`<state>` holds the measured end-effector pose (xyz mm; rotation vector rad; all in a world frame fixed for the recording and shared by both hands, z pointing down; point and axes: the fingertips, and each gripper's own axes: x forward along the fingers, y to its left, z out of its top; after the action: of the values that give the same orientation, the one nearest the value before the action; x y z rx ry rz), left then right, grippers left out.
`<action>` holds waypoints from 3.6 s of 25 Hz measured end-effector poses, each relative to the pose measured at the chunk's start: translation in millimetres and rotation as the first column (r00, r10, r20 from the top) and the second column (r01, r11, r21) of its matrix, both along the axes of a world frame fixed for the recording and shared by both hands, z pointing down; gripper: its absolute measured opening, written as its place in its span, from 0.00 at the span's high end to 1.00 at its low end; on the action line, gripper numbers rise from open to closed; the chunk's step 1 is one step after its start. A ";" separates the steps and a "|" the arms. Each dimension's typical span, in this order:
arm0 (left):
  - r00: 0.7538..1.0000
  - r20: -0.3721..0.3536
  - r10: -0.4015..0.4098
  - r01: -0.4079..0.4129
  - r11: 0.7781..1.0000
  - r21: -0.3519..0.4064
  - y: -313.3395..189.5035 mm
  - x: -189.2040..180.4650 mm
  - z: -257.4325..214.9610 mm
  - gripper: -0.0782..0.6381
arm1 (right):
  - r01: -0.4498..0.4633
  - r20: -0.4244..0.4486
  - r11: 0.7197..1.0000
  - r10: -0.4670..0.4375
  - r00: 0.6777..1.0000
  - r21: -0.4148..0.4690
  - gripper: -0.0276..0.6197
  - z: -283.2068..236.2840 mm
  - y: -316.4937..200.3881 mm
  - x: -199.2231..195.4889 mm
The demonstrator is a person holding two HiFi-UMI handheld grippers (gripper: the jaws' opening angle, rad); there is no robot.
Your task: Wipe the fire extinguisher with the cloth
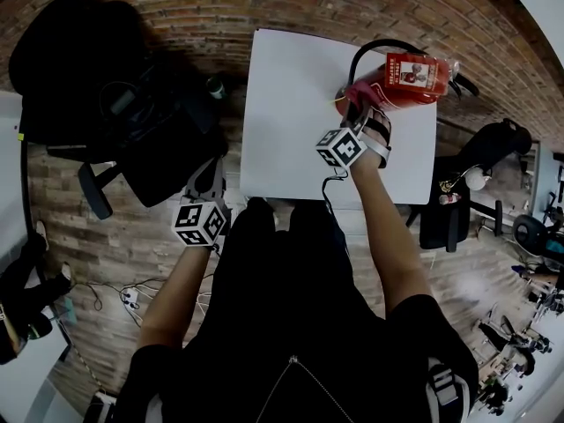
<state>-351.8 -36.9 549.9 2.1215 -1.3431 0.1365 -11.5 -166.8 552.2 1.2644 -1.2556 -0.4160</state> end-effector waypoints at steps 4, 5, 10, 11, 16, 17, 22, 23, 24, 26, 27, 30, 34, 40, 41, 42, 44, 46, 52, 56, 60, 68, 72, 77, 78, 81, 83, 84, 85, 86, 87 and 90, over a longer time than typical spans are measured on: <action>1.000 0.004 0.002 -0.002 1.000 -0.003 -0.7 1.4 0.5 0.85 | 0.003 0.018 1.000 -0.003 1.000 -0.021 0.80 14.5 -0.6 -0.3; 1.000 0.005 0.003 -0.003 1.000 -0.003 -0.7 1.6 0.6 0.85 | 0.003 0.023 1.000 -0.003 1.000 -0.026 0.80 17.6 -0.7 -0.3; 1.000 0.012 -0.008 0.008 1.000 -0.012 0.8 -0.6 4.0 0.85 | -0.006 0.047 0.999 0.008 0.999 -0.053 0.80 34.1 -1.6 1.4; 1.000 0.015 -0.011 0.011 1.000 -0.015 1.4 -2.0 4.8 0.85 | -0.009 0.056 0.998 0.012 0.998 -0.064 0.80 38.7 -1.4 1.2; 0.999 0.024 -0.022 0.023 0.999 -0.028 3.8 -8.6 8.7 0.85 | -0.026 0.067 0.995 0.032 0.997 -0.095 0.80 56.2 -0.7 2.4; 0.999 0.026 -0.024 0.025 0.999 -0.030 4.2 -9.7 9.5 0.85 | -0.029 0.074 0.994 0.037 0.997 -0.102 0.80 60.4 -0.2 2.5; 0.999 0.034 -0.034 0.036 0.998 -0.042 4.9 -12.7 12.9 0.85 | -0.047 0.119 0.990 0.063 0.991 -0.134 0.80 81.4 3.8 3.3; 0.999 0.036 -0.034 0.036 0.998 -0.043 4.6 -12.8 13.3 0.85 | -0.046 0.121 0.990 0.062 0.991 -0.133 0.80 83.4 3.9 3.4; 0.999 0.037 -0.034 0.036 0.998 -0.045 4.5 -12.8 13.6 0.85 | -0.044 0.123 0.991 0.060 0.991 -0.130 0.80 84.8 3.8 3.1; 0.999 0.041 -0.032 0.034 0.998 -0.051 4.8 -13.0 15.0 0.85 | -0.041 0.132 0.992 0.058 0.990 -0.123 0.80 87.1 3.5 1.2; 0.999 0.044 -0.031 0.033 0.998 -0.053 4.9 -12.9 15.8 0.85 | -0.041 0.139 0.992 0.058 0.989 -0.119 0.80 88.4 3.4 0.4; 0.999 0.048 -0.025 0.028 0.998 -0.058 5.1 -10.3 18.6 0.85 | -0.042 0.150 0.995 0.056 0.987 -0.093 0.80 91.2 3.2 0.5; 0.998 0.054 -0.021 0.024 0.998 -0.063 5.7 -7.4 21.2 0.85 | -0.031 0.157 0.999 0.038 0.987 -0.042 0.80 93.4 5.8 1.0; 0.998 0.061 -0.019 0.024 0.997 -0.069 7.6 -4.4 25.0 0.85 | -0.019 0.168 1.000 0.015 0.986 0.022 0.80 95.6 9.2 2.4; 0.998 0.062 -0.020 0.024 0.997 -0.070 8.4 -4.4 25.3 0.85 | -0.019 0.171 0.999 0.014 0.985 0.028 0.80 95.5 9.5 2.2; 0.998 0.063 -0.020 0.025 0.997 -0.071 9.1 -4.5 25.6 0.85 | -0.019 0.175 0.999 0.013 0.984 0.034 0.80 95.7 10.0 1.9; 0.998 0.064 -0.022 0.026 0.997 -0.073 10.3 -4.2 26.2 0.85 | -0.018 0.182 0.999 0.011 0.983 0.040 0.80 97.2 11.1 1.7; 0.998 0.065 -0.023 0.028 0.997 -0.075 11.4 -3.7 27.1 0.85 | -0.018 0.186 0.999 0.010 0.982 0.040 0.80 100.0 12.7 2.5; 0.997 0.068 -0.029 0.035 0.996 -0.077 15.5 -5.0 29.1 0.85 | -0.010 0.186 1.000 0.012 0.982 -0.012 0.80 123.7 20.7 7.9; 0.997 0.073 -0.031 0.037 0.996 -0.077 18.8 -7.6 30.3 0.85 | 0.014 0.169 1.000 -0.017 0.985 0.018 0.80 118.3 16.5 4.9; 0.996 0.075 -0.037 0.043 0.996 -0.084 24.1 -8.6 33.1 0.85 | 0.000 0.165 0.999 -0.005 0.986 0.032 0.80 110.6 8.6 2.7; 0.995 0.083 -0.051 0.058 0.994 -0.090 29.5 -13.5 36.8 0.85 | -0.002 0.142 1.000 0.006 0.990 -0.030 0.80 137.4 2.1 3.1; 0.994 0.089 -0.062 0.071 0.993 -0.095 32.4 -19.7 38.4 0.85 | -0.007 0.144 0.998 0.016 0.989 -0.063 0.80 153.2 0.9 3.3; 0.993 0.095 -0.072 0.081 0.992 -0.099 33.8 -26.1 39.2 0.85 | -0.011 0.163 0.995 0.028 0.986 -0.103 0.80 168.4 0.4 1.6; 0.993 0.096 -0.073 0.082 0.992 -0.099 33.8 -26.8 39.6 0.85 | -0.013 0.170 0.994 0.032 0.985 -0.112 0.80 171.7 0.6 1.2; 0.993 0.097 -0.074 0.083 0.992 -0.098 33.7 -28.0 39.8 0.85 | -0.022 0.183 0.992 0.045 0.982 -0.128 0.80 178.4 -0.6 1.3; 0.992 0.099 -0.074 0.084 0.992 -0.098 34.0 -28.9 39.8 0.85 | -0.029 0.195 0.989 0.058 0.979 -0.148 0.80 188.1 0.1 2.6; 0.992 0.101 -0.075 0.085 0.991 -0.099 34.2 -29.4 40.1 0.85 | -0.031 0.201 0.987 0.063 0.977 -0.160 0.80 193.4 0.8 3.3; 0.992 0.102 -0.077 0.087 0.991 -0.098 34.3 -30.1 40.4 0.85 | -0.031 0.206 0.985 0.066 0.976 -0.170 0.80 197.8 1.0 3.5; 0.992 0.103 -0.078 0.088 0.991 -0.098 34.3 -31.1 40.7 0.85 | -0.030 0.209 0.984 0.068 0.976 -0.177 0.80 201.4 0.9 3.7; 0.991 0.104 -0.080 0.090 0.991 -0.098 34.6 -32.1 41.0 0.85 | -0.030 0.212 0.982 0.070 0.975 -0.185 0.80 204.6 0.8 3.7; 0.991 0.105 -0.087 0.098 0.990 -0.104 36.4 -35.2 42.4 0.85 | -0.036 0.214 0.977 0.082 0.974 -0.209 0.80 215.1 1.3 5.2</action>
<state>-386.9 -0.4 592.3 1.9800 -1.4560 0.2753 -6.3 -165.5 767.3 1.1917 -1.4057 -0.1004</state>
